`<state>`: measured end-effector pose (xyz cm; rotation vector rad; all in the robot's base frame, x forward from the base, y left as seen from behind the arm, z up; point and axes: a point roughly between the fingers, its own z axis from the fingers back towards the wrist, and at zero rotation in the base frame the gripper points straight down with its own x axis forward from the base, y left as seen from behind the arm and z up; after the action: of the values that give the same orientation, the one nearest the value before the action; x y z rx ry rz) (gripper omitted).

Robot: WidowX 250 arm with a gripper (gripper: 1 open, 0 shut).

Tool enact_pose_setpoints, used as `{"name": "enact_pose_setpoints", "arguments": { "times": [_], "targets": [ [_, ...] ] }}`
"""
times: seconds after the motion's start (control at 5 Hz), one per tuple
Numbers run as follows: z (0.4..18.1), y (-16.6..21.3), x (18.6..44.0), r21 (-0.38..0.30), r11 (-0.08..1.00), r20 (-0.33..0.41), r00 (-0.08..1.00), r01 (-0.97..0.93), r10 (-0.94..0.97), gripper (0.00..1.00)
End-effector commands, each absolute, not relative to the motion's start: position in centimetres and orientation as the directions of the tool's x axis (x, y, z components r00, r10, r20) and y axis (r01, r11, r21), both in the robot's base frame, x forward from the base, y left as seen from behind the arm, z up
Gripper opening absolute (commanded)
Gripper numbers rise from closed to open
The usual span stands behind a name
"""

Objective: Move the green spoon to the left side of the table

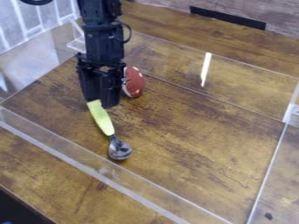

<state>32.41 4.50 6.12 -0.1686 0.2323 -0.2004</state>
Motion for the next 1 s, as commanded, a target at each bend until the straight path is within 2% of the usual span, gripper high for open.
{"name": "enact_pose_setpoints", "arguments": {
  "times": [0.0, 0.4, 0.6, 0.8],
  "targets": [
    [7.1, 5.3, 32.5, -0.178, 0.97, -0.179, 0.964, 0.165, -0.197, 0.0],
    [7.6, 5.6, 32.5, -0.179, 0.972, -0.175, 0.967, 0.152, -0.184, 0.0],
    [6.8, 5.4, 32.4, -0.185, 0.97, -0.184, 0.964, 0.157, -0.191, 1.0],
    [6.2, 5.3, 32.4, -0.19, 0.969, -0.189, 0.962, 0.159, -0.195, 0.0]
  ]
}}
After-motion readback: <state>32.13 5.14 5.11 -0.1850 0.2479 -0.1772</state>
